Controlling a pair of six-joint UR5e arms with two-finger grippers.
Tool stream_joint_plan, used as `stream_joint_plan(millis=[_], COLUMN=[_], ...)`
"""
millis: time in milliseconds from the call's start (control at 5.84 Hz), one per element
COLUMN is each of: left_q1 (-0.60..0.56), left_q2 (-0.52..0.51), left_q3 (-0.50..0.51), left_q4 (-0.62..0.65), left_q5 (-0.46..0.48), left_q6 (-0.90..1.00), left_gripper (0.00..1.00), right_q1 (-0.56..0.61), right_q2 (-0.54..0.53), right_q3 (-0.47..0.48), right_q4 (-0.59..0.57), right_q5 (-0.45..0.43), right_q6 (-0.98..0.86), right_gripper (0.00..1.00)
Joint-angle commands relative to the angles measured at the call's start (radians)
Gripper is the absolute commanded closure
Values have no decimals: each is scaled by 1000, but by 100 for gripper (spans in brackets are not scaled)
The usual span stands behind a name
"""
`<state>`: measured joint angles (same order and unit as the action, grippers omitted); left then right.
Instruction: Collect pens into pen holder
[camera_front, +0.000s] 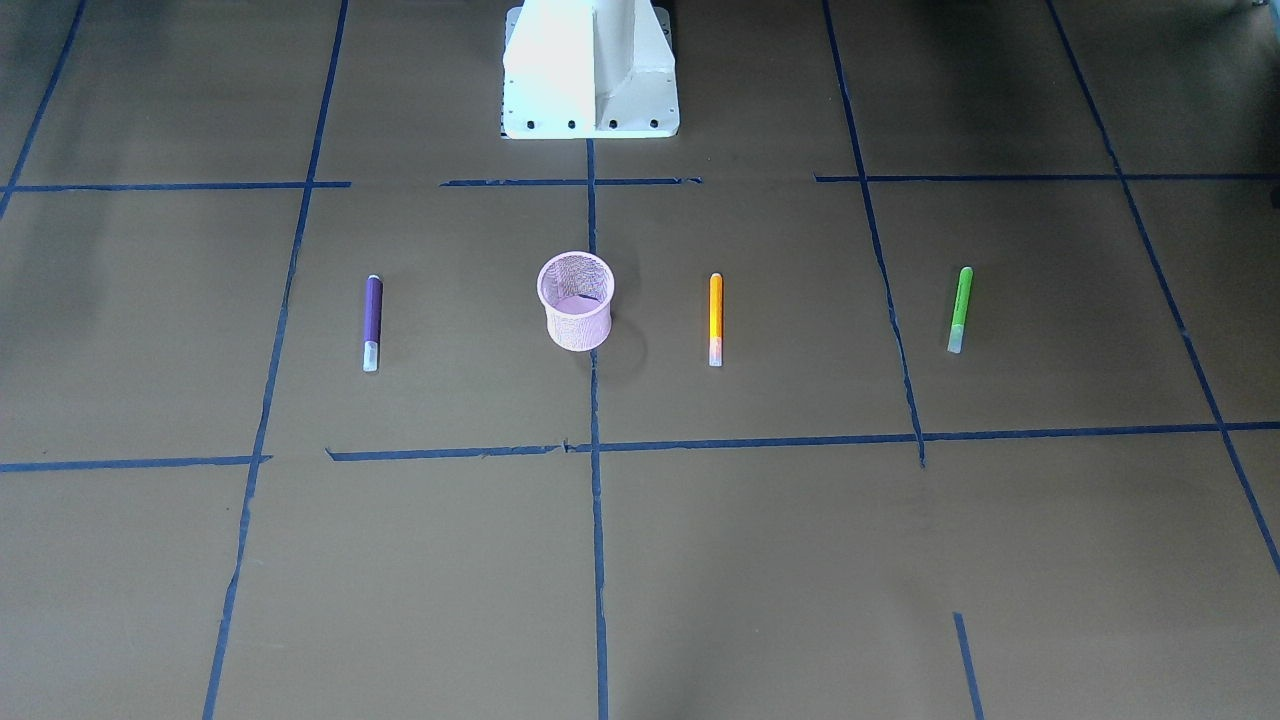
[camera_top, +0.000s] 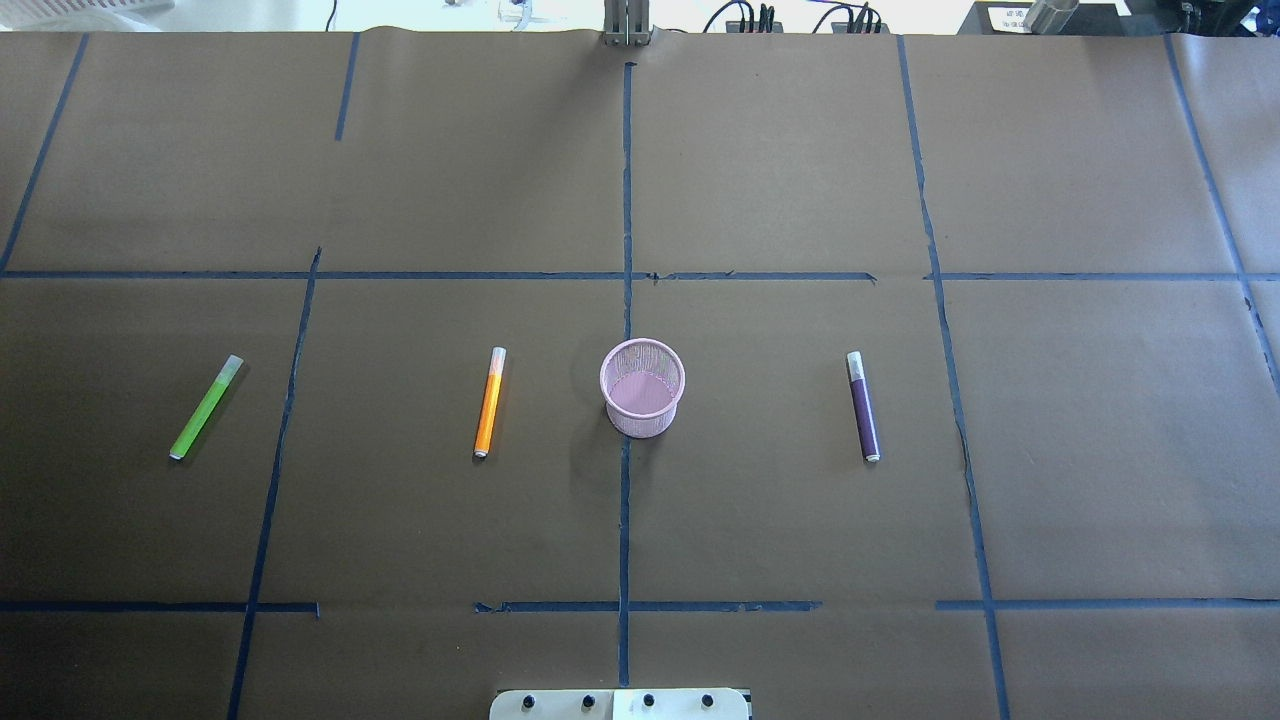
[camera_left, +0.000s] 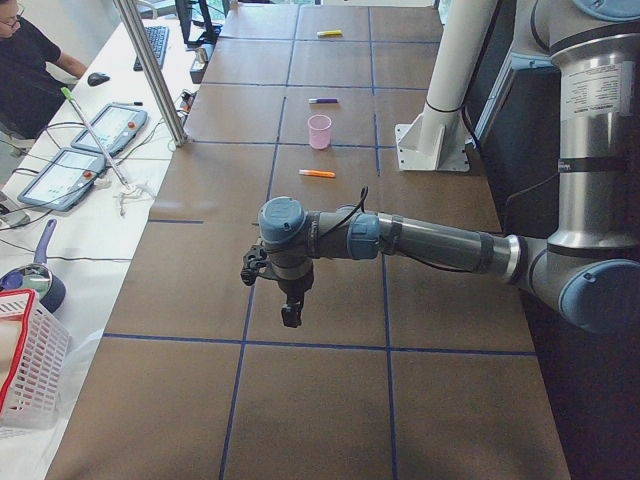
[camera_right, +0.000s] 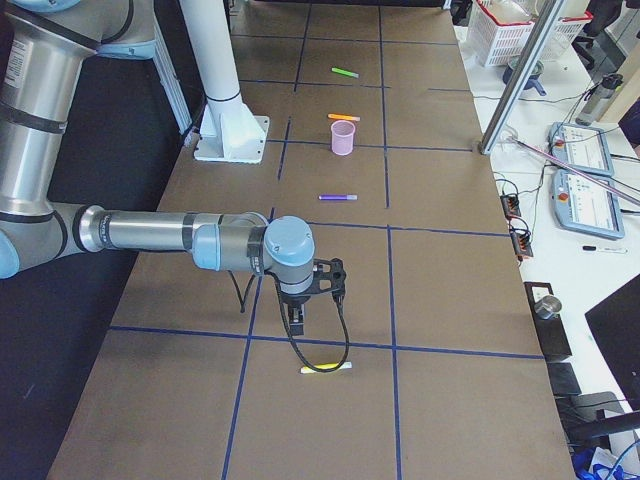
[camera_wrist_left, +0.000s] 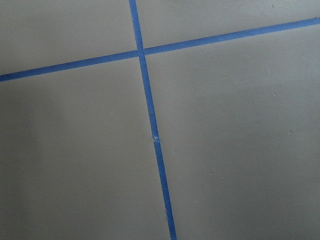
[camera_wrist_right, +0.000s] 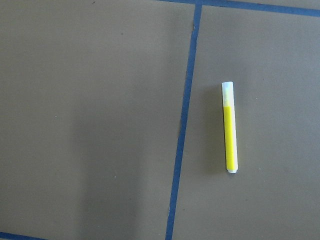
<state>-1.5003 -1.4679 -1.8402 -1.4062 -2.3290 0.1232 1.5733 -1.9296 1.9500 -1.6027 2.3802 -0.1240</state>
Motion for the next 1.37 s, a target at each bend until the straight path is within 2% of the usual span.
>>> stream_joint_plan(millis=[0,514,1027,1198], left_q1=[11,11,12,56], left_q2=[48,50,54,54], left_q3=[1,-11,-31,-27], left_q4=[-70,-79,-88,-114], left_q5=[13,11,-3,-74], left_q6=[71,-37,-39,-46], left_gripper=[0,0,0,0], right_q1=[4,2,-4,-4], right_q2=[-9,-17,-35,-35], right_q3=[7,12,10,12], right_q4=[0,21,93,116], right_q5=[-1,11,22,30], right_q6=[9,-2,-3,0], right_gripper=[0,0,0,0])
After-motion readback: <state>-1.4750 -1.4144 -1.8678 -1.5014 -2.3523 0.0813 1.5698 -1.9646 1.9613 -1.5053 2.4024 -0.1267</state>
